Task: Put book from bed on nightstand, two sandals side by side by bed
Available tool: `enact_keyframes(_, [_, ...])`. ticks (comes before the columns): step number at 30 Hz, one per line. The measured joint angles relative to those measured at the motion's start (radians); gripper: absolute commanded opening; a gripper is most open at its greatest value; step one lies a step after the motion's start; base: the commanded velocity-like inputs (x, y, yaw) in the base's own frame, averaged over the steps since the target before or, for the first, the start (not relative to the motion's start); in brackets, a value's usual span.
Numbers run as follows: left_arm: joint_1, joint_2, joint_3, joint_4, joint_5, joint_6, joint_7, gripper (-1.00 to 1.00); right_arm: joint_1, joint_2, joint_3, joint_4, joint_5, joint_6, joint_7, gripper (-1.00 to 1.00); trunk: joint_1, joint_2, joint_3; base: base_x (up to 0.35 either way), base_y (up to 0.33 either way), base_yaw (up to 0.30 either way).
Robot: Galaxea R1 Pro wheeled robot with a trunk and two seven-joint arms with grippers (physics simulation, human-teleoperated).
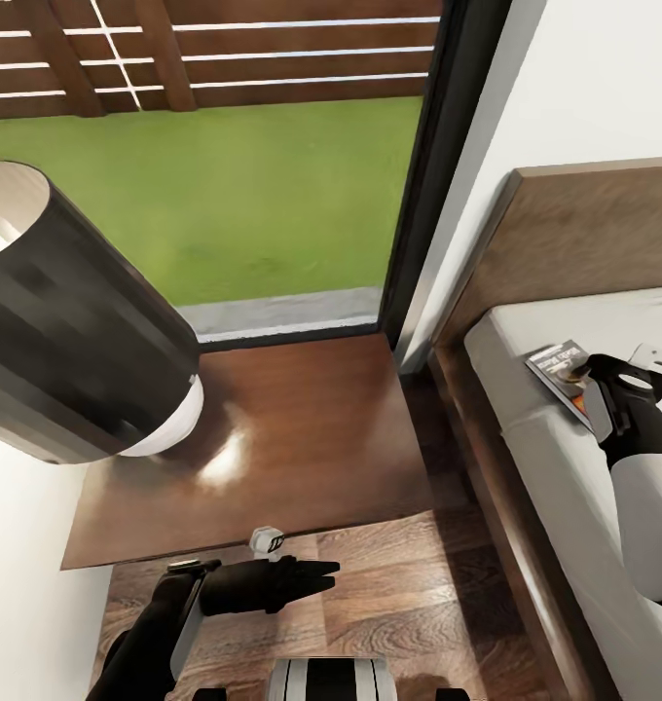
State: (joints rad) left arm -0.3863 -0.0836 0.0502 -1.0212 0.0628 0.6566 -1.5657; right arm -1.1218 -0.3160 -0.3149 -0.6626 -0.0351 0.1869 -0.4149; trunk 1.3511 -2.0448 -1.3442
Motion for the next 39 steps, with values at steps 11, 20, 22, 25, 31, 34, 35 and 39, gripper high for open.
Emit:
enact_keyframes(11, [0.000, 0.000, 0.001, 0.000, 0.000, 0.000, 0.000, 1.00, 0.000, 0.000, -0.001, -0.003, 0.000, 0.001, -0.001, 1.00, 0.000, 0.000, 0.000, -0.078, 0.000, 0.000])
enact_keyframes(20, [0.000, 0.000, 0.000, 0.000, 0.000, 0.000, 0.000, 1.00, 0.000, 0.000, -0.001, -0.003, 0.000, 0.001, -0.001, 1.00, 0.000, 0.000, 0.000, -0.001, 0.000, 0.000])
enact_keyframes(22, [0.000, 0.000, 0.000, 0.000, 0.000, 0.000, 0.000, 1.00, 0.000, 0.000, -0.001, -0.004, 0.000, 0.001, -0.001, 1.00, 0.000, 0.000, 0.000, 0.000, 0.000, 0.000])
enact_keyframes(25, [0.000, 0.000, 0.000, 0.000, 0.000, 0.000, 0.000, 1.00, 0.000, 0.000, -0.001, -0.003, 0.000, 0.001, -0.001, 1.00, 0.000, 0.000, 0.000, 0.000, 0.000, 0.000])
enact_keyframes(31, [0.000, 0.000, 0.001, 0.000, 0.000, 0.000, 0.000, 1.00, 0.000, 0.000, -0.001, -0.004, 0.002, 0.001, -0.001, 1.00, 0.000, 0.000, 0.000, 0.000, 0.000, 0.000])
enact_keyframes(34, [0.000, 0.000, 0.001, 0.000, 0.000, 0.000, 0.000, 1.00, 0.000, 0.000, -0.001, -0.003, 0.002, 0.001, -0.001, 1.00, 0.000, 0.000, 0.000, 0.000, 0.000, 0.000])
enact_keyframes(35, [0.000, 0.000, 0.001, 0.000, 0.000, 0.000, 0.000, 1.00, -0.001, 0.000, -0.001, -0.002, 0.001, 0.001, -0.001, 1.00, 0.000, 0.000, 0.000, -0.023, 0.000, 0.000])
enact_keyframes(39, [0.000, 0.000, 0.002, 0.000, 0.000, 0.000, 0.000, 1.00, 0.000, -0.001, -0.001, 0.000, 0.000, 0.001, 0.000, 1.00, 0.000, 0.000, 0.000, -0.164, 0.000, 0.000])
